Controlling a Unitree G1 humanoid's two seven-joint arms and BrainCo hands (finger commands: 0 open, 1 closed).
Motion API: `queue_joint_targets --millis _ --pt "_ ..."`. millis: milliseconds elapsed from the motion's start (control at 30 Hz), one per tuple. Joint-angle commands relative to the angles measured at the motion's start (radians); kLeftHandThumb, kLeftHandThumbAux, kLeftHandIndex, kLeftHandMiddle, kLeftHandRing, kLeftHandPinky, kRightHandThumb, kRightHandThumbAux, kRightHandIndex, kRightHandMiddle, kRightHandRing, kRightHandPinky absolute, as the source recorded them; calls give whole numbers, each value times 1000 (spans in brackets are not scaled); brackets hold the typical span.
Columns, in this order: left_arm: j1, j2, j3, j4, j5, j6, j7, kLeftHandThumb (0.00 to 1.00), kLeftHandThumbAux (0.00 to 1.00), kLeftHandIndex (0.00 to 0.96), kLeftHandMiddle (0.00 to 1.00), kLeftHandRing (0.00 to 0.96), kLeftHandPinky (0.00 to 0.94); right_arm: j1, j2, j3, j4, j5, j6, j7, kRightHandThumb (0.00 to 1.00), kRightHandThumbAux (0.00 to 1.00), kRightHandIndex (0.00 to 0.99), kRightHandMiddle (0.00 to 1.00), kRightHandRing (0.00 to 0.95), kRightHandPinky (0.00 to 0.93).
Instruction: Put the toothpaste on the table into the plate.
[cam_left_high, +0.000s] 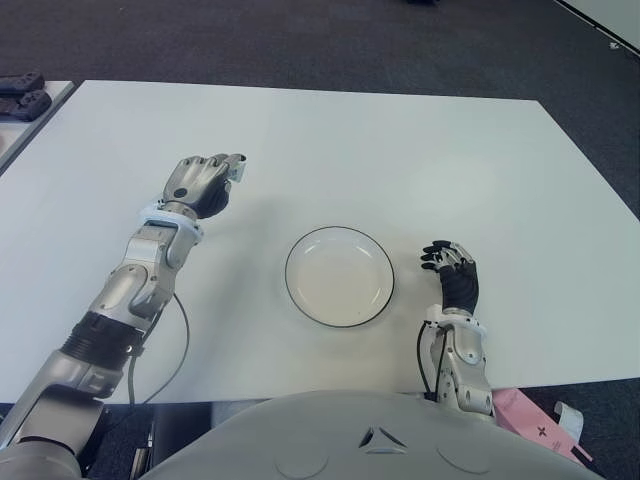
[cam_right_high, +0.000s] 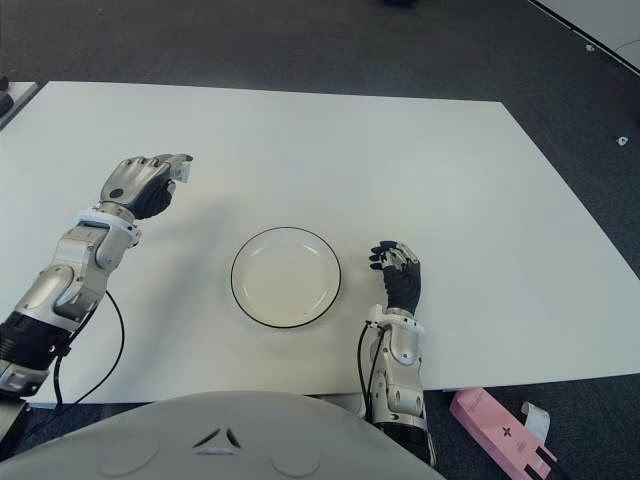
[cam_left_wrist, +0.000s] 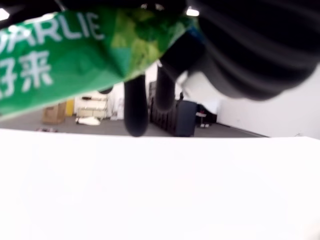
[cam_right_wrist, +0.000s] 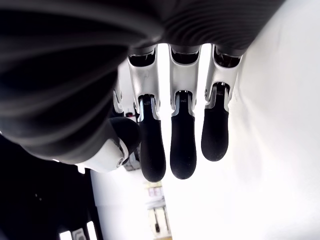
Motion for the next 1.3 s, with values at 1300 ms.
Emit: queue_joint_targets --millis 1300 --pt "-59 -191 -152 -92 -64 -323 -107 852 668 399 541 860 837 -31 52 13 122 6 46 -17 708 719 432 538 507 510"
